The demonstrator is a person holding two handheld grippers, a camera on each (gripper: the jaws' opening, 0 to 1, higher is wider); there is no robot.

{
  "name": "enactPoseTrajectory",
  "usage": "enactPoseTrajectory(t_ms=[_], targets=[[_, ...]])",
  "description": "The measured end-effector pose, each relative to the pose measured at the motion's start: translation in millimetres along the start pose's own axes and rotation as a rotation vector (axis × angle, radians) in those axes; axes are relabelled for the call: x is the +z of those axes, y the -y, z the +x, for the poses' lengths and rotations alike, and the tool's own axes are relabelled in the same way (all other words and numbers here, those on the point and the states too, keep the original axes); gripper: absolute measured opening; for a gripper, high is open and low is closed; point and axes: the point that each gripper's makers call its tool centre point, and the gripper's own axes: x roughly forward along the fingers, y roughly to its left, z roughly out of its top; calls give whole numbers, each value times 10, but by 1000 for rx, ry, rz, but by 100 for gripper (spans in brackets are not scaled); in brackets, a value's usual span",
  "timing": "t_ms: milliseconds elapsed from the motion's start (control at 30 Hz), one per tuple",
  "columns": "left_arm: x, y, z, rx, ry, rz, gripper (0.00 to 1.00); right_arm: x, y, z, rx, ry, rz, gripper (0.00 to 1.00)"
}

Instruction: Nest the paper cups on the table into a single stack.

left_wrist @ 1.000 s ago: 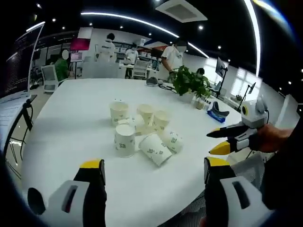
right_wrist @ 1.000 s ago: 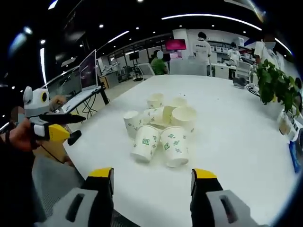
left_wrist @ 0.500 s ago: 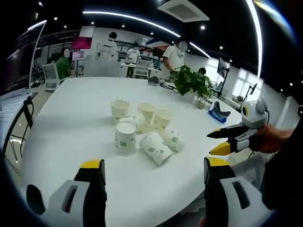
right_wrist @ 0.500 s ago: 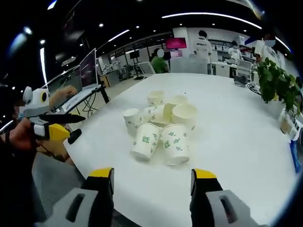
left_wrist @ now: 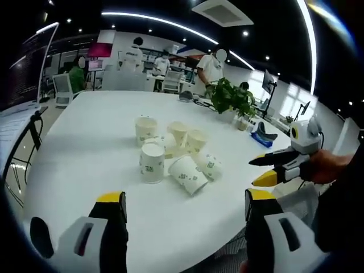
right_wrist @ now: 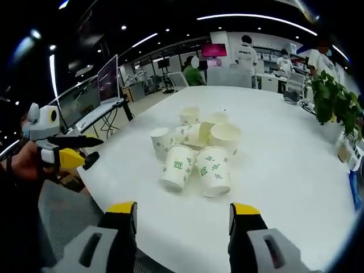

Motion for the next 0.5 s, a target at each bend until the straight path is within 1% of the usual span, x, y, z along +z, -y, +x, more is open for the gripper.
enactPoseTrajectory(t_ms=[133,500], targets=[[13,12,-5,-3,3,-4,84,9,-15,-6,-1,1,2,66],[23,-36,16,-11,-3,2,84,-27,-3,-26,-16,-3,12,65]])
